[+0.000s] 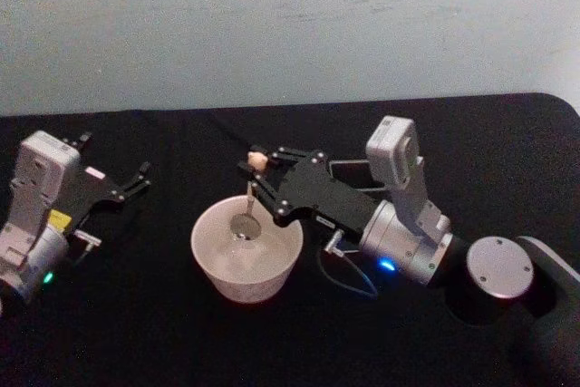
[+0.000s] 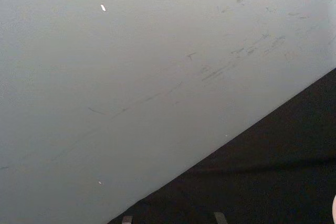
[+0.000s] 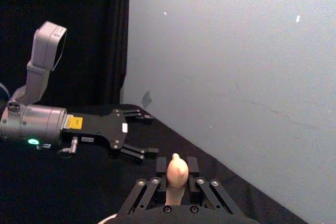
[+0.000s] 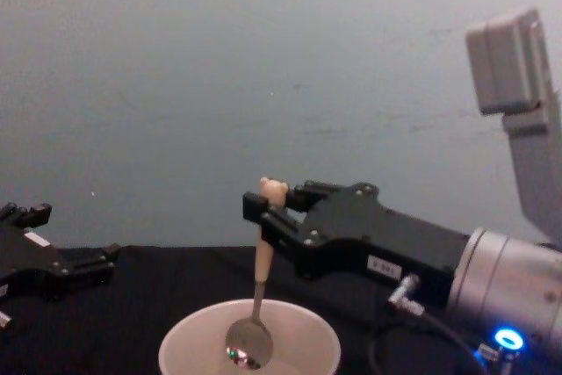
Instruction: Pick up the stirring spoon with one hand, stir inside the cup, then place it back in its original position.
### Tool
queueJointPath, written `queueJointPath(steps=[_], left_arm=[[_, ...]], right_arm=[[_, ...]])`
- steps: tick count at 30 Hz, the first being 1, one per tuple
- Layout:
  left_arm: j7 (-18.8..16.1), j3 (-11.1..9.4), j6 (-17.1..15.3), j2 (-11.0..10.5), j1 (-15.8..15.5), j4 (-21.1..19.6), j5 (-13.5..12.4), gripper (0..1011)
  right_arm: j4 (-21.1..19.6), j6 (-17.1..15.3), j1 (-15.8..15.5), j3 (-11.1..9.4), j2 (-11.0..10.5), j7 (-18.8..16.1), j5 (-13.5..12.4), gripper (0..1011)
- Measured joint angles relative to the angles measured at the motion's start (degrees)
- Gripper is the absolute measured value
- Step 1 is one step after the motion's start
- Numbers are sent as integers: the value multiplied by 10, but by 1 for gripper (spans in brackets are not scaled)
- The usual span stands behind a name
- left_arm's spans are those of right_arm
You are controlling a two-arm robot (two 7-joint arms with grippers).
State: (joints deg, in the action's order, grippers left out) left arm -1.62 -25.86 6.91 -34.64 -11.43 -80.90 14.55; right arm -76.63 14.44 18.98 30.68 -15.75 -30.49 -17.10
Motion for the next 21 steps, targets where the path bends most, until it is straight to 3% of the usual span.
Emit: queueJointPath(steps=[8, 21], left_arm=[[0, 0, 0, 0, 0, 0, 0, 1001], [0, 0, 0, 0, 0, 0, 0, 1001]], right_arm=[[33, 16, 6, 2, 16, 0, 21, 224], [42, 21, 6, -1, 20, -1, 38, 224]])
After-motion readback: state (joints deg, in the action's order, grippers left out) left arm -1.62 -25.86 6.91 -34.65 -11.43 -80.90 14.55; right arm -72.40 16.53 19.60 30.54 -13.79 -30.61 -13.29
